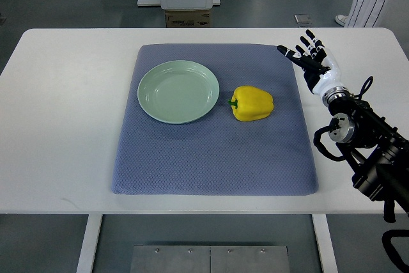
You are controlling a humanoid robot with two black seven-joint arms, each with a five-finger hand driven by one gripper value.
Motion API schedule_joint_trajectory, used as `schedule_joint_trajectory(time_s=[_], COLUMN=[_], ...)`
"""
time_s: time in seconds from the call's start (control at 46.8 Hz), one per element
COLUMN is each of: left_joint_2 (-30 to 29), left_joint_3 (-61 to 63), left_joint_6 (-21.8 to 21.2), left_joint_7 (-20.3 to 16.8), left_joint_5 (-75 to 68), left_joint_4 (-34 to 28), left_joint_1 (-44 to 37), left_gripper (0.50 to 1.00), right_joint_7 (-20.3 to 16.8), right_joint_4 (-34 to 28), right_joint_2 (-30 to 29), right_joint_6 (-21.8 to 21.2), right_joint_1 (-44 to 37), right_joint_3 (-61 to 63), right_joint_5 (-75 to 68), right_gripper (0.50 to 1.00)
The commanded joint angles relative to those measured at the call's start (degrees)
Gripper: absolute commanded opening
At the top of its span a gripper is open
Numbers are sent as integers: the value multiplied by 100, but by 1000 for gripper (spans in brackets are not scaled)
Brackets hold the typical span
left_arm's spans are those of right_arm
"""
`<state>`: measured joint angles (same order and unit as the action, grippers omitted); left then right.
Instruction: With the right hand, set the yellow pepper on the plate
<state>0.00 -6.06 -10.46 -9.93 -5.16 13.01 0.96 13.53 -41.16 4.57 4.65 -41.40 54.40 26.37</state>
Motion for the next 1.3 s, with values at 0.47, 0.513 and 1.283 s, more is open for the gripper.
schedule_joint_trajectory(time_s=[0.47, 0.513, 1.283], left_joint_2=[0, 0, 0], left_joint_3=[0, 0, 0], left_joint_6=[0, 0, 0], left_joint_7=[0, 0, 0], left_joint_5=[6, 6, 6], left_joint_4=[0, 0, -9], left_joint_1=[1, -8, -17], left_gripper=[1000, 1000, 1000], right_joint_7=[0, 9, 123], right_joint_4=[3, 3, -24], right_joint_2=[9, 9, 0], right_joint_6=[1, 1, 1], right_joint_1=[9, 9, 27], right_joint_3=[0, 0, -132], right_joint_5=[0, 0, 0], right_gripper=[1000, 1000, 1000])
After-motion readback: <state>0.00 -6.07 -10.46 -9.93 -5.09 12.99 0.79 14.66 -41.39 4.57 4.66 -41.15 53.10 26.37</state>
